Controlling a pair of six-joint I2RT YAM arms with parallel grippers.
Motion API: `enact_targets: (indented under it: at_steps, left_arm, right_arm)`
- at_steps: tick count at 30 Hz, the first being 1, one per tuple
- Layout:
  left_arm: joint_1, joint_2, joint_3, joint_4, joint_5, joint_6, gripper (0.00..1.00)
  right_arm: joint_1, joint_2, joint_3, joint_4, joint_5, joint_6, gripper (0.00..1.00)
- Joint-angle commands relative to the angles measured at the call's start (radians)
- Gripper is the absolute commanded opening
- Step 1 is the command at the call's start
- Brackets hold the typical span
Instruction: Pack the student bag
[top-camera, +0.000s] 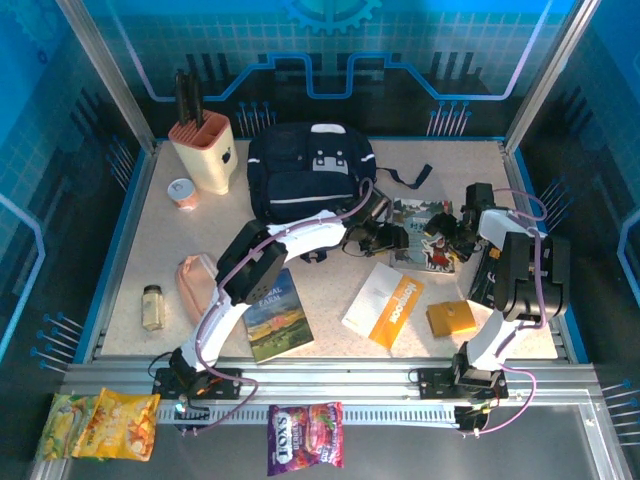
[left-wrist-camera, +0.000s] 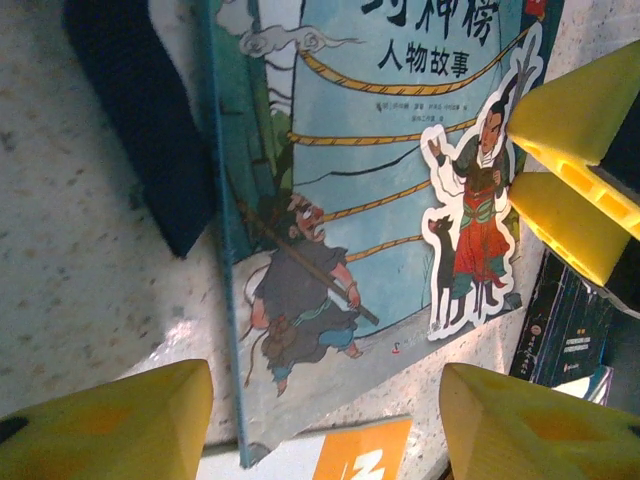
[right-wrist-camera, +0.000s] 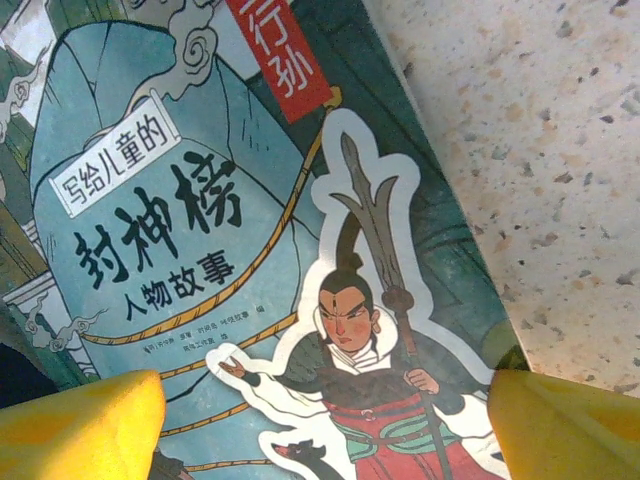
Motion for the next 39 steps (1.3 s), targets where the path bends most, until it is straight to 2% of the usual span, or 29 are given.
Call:
enact_targets:
  at_steps: [1,10,18,22,39]
  left_arm:
    - [-0.011,0.035,0.046,-0.035,-0.006,0.012,0.67]
    - [-0.015,0.079,0.087,-0.020,0.053,-0.009,0.70]
    - [-0.016,0.085,0.123,0.067,0.201,-0.037,0.66]
    - [-0.016,0.059,0.130,0.088,0.219,-0.043,0.61]
    - [-0.013,0.036,0.130,-0.023,0.118,0.003,0.12]
  right_arm:
    - [-0.011,0.018,-0.030,-0.002,-0.041,0.027,0.86]
    - [-0.011,0.017,-0.035,-0.004,-0.029,0.024,0.86]
    - [-0.011,0.009,-0.068,0.039,-0.029,0.068,0.87]
    - [-0.011,0.006,-0.073,0.049,-0.034,0.084,0.87]
    - [-0.014,-0.053,-0.097,0.053,-0.015,0.101,0.86]
